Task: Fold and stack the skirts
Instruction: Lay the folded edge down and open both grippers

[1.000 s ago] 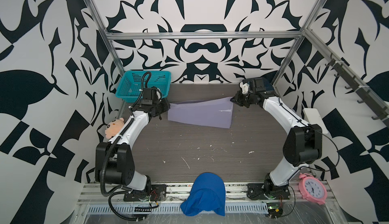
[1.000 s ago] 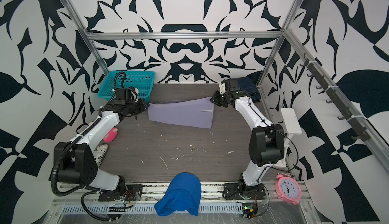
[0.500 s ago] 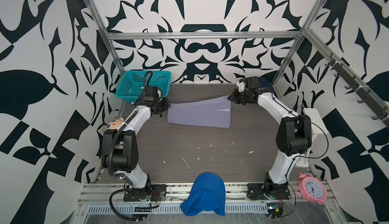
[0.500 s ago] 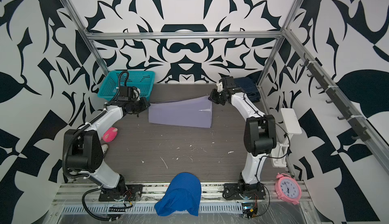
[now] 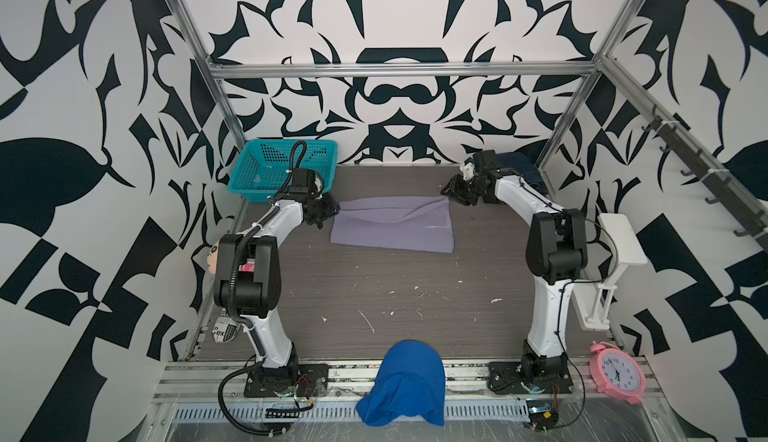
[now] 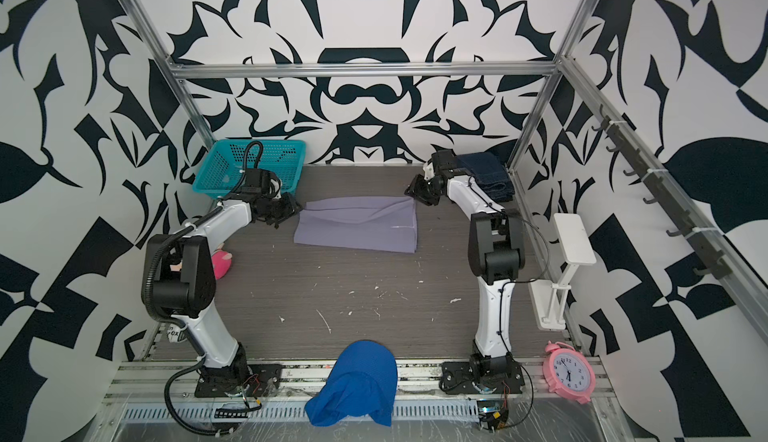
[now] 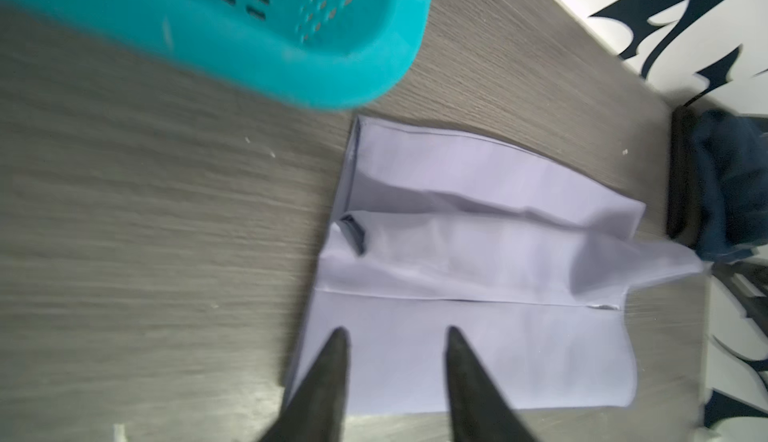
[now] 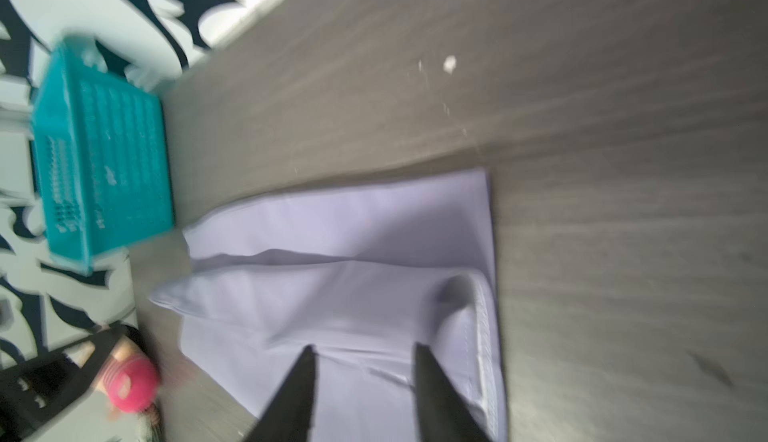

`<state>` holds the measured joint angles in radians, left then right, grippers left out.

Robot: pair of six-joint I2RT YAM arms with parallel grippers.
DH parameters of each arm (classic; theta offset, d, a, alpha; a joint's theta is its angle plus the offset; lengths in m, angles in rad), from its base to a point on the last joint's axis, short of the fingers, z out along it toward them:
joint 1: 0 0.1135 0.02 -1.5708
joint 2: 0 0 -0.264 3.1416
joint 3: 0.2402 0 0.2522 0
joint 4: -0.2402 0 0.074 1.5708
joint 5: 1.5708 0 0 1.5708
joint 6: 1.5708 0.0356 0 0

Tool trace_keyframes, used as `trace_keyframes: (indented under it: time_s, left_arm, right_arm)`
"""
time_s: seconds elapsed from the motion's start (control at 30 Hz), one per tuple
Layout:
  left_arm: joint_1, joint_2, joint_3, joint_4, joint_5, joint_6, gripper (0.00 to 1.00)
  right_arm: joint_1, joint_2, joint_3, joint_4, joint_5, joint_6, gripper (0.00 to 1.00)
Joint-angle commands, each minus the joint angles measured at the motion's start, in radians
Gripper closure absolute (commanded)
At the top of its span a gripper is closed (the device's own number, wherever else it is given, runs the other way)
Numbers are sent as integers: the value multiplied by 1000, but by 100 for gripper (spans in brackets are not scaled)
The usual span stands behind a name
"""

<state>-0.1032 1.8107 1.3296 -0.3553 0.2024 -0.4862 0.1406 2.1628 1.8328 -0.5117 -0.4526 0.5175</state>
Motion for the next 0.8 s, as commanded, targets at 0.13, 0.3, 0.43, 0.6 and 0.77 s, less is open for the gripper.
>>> trace_keyframes:
  time_s: [0.13,0.3,0.43,0.6,0.77]
  left_arm:
    - [8,-72,67,-13,-94,-11,46]
    - [-9,-131,-8,21,-95,-27,50]
    - [-53,-135,-94,72,-93,-31,55]
    - [-73,-37,-103,127,-27,-43,70]
    - [-75,30,-146,216,4,-86,73]
  right_arm:
    - [-11,1,330,-154,-19,-51,47]
    - [-2,-200,81,-68,-50,-65,51]
    - [23,-417,-329,169,-56,1,72]
    - [128,-510,-593,324,-15,1,91]
    - [182,-431,-648,342,-10,-10,96]
